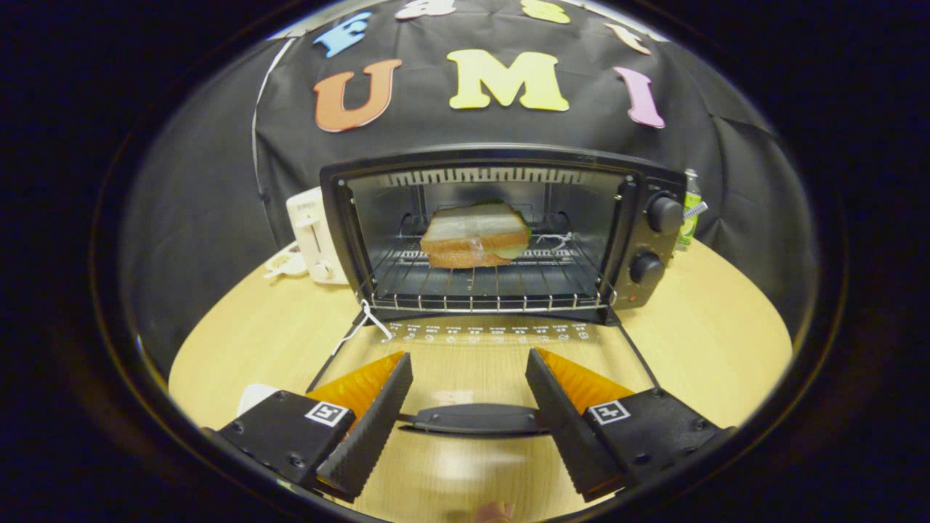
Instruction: Open the toaster oven, put the food inside, and close the toaster oven door.
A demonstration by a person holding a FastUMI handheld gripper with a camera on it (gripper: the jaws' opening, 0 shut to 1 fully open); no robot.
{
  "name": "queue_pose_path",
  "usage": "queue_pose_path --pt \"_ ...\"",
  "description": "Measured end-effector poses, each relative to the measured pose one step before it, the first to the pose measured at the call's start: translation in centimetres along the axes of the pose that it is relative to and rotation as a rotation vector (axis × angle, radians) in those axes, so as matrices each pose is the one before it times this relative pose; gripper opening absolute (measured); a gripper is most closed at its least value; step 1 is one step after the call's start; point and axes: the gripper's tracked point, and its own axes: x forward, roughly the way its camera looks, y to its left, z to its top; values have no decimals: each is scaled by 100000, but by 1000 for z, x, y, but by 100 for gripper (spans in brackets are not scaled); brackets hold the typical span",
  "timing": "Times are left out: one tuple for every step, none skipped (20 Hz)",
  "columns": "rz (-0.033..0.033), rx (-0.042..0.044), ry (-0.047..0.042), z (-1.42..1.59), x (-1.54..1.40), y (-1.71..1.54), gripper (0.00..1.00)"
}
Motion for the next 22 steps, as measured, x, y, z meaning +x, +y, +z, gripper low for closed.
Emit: queue_pose_path --pt "-274 507 -1892 -220 -763 -63 100" --pt "-201 -255 -1389 -429 -725 -130 100" --pt "-804 93 -1809 -164 -583 -3 100" --pt "-399 212 -1162 -294 -691 91 100" --pt "107 -273 -971 -132 -546 215 100" --pt "1384 -217 181 -362 -546 460 100" --pt "2118 -360 1188 -571 -329 619 100" --pt "931 -824 2734 -958 -100 406 100" --pt "-414 -789 4125 -1078 227 92 100" --pt "-989 -454 4737 -1316 393 26 100" --pt "-318 165 4180 -82 500 152 100" --pt "579 -759 2967 -795 87 166 100" --pt "1421 -732 795 -25 279 546 100" --pt "311 497 1531 -140 342 -142 100" --pt "-242 1844 301 63 97 -56 100" --pt "-58 1796 -461 78 7 16 100" --pt "-208 921 -195 -3 17 45 100" --pt "-297 305 83 44 8 -49 100" --pt "-74 -122 -62 -15 -70 -4 100" --pt "531 -238 275 -99 15 29 100" --pt "817 -61 -96 46 -42 8 100" --pt "565 -121 11 -30 1 -20 100"
